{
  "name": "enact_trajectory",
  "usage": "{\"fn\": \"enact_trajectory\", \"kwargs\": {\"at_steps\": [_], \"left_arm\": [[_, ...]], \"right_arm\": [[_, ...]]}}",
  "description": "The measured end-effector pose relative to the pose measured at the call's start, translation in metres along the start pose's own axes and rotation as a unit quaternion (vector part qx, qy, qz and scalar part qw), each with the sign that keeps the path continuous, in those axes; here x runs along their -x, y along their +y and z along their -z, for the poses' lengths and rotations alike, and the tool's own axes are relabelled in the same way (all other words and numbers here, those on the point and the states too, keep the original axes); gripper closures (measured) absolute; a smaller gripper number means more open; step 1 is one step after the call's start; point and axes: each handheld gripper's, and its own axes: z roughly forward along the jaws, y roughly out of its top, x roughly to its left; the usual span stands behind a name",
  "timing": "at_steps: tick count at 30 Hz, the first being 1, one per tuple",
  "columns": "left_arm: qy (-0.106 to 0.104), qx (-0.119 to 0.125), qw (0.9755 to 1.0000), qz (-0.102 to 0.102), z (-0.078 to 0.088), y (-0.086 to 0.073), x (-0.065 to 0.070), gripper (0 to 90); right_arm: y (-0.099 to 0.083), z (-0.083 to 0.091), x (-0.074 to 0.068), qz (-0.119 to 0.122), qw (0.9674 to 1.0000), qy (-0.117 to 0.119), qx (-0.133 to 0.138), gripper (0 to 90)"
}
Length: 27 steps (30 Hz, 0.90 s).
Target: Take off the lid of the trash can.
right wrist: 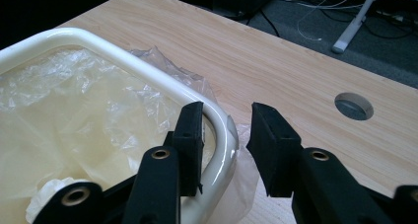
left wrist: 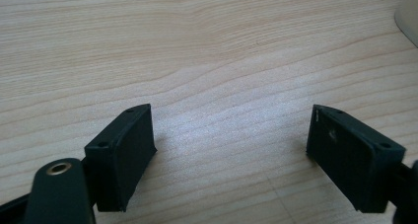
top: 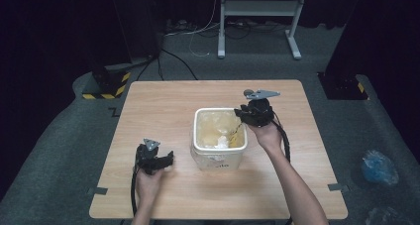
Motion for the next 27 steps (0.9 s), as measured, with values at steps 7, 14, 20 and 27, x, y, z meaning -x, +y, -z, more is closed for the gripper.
{"fn": "enact_trajectory", "kwargs": {"at_steps": [7, 14, 20, 27], "left_arm": [[0.0, 0.0, 1.0, 0.0, 0.0, 0.0, 0.0, 18.5], [0.0, 0.0, 1.0, 0.0, 0.0, 0.0, 0.0, 18.5], [0.0, 0.0, 1.0, 0.0, 0.0, 0.0, 0.0, 18.5], [0.0, 0.0, 1.0, 0.0, 0.0, 0.0, 0.0, 18.5]], "right_arm": [[-0.0004, -0.0006, -0.0024, 0.003, 1.0, 0.002, 0.0, 71.8], [-0.001, -0.0005, -0.0032, 0.004, 1.0, 0.0, 0.0, 73.3], [-0.0008, 0.0001, -0.004, 0.007, 1.0, -0.002, -0.001, 74.1], [-0.0007, 0.0011, -0.0039, 0.008, 1.0, -0.003, 0.0, 74.9]]}}
